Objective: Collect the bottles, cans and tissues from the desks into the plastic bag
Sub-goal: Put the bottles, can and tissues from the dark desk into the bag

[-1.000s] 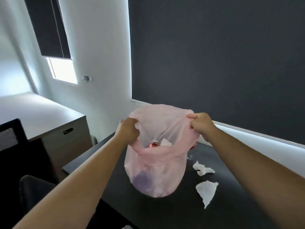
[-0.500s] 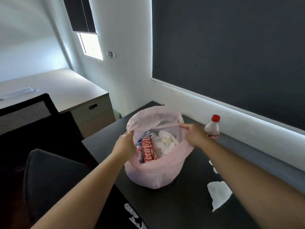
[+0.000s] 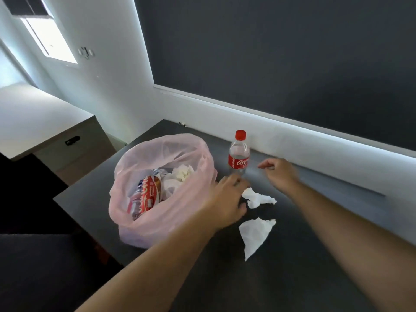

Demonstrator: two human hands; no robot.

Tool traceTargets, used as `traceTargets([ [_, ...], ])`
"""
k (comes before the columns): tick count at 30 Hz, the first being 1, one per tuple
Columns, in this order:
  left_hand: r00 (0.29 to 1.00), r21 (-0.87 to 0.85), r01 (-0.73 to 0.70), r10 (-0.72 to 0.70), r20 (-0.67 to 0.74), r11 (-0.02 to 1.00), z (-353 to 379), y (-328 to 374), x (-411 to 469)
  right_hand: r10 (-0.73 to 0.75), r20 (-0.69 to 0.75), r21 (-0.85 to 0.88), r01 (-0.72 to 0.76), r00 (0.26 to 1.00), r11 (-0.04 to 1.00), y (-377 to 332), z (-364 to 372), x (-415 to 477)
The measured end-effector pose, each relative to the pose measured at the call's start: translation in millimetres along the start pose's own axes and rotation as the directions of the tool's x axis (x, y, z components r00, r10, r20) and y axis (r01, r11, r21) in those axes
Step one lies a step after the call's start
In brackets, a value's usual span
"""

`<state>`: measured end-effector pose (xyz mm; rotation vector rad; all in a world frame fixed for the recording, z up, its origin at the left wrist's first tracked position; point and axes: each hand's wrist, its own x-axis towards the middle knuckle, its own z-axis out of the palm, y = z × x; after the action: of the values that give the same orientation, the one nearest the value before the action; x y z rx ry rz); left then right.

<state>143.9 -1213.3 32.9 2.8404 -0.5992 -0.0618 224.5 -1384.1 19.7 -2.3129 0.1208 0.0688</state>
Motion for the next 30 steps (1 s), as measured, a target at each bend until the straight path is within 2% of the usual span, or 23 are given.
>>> traceTargets([
  [3,0.945,0.004,-0.042,0.038,0.326,0.999,62.9,6.5,1.8,0.061,0.165,-0.104,-0.044,0.984,0.994,44.9,15.2,-0.7],
  [5,0.897,0.008,-0.047,0.039,0.440,0.999,91.8,4.9,-2.6,0.031,0.242,-0.266,0.036,0.970,0.963,69.2,30.6,2.3],
  [10,0.887,-0.022,-0.019,0.027,0.461,1.000,125.0,-2.5,-6.5,0.039,0.402,-0.501,0.184,0.915,0.846,92.2,64.6,5.6],
  [11,0.870,-0.014,0.035,-0.024,0.492,0.999,125.5,-3.0,-2.3,0.052,0.425,-0.533,0.203,0.904,0.822,95.1,68.4,4.9],
  [13,0.789,0.039,0.183,-0.171,0.591,0.982,123.8,-5.2,6.8,0.050,0.439,-0.559,0.229,0.897,0.797,103.0,73.6,3.0],
  [14,0.787,0.035,0.222,-0.201,0.584,0.974,124.0,-7.9,7.1,0.042,0.422,-0.545,0.216,0.906,0.810,107.1,74.8,2.5],
  [17,0.896,-0.030,0.157,-0.130,0.424,0.987,114.0,-17.6,-2.9,0.073,0.311,-0.414,0.066,0.947,0.908,109.8,71.5,-0.5],
  [20,0.957,-0.081,0.074,-0.048,0.288,0.994,72.1,-14.3,1.1,0.023,0.167,-0.326,0.034,0.986,0.945,90.8,60.3,1.2],
  [23,0.997,-0.158,0.036,-0.045,-0.058,0.987,7.8,-14.4,9.6,-0.121,-0.031,-0.196,0.113,0.992,0.974,39.7,42.6,4.7],
  [26,0.906,-0.220,0.042,-0.130,-0.404,0.975,-48.7,-37.9,7.9,-0.285,-0.230,-0.128,0.261,0.930,0.957,-32.2,27.8,2.1],
  [28,0.822,-0.231,0.098,-0.209,-0.529,0.968,-77.0,-60.7,1.8,-0.383,-0.290,-0.078,0.377,0.877,0.923,-76.5,27.0,-1.7],
  [30,0.770,-0.231,0.196,-0.295,-0.566,0.953,-93.5,-91.5,-12.3,-0.454,-0.285,-0.012,0.470,0.844,0.883,-114.2,35.7,-6.0],
])
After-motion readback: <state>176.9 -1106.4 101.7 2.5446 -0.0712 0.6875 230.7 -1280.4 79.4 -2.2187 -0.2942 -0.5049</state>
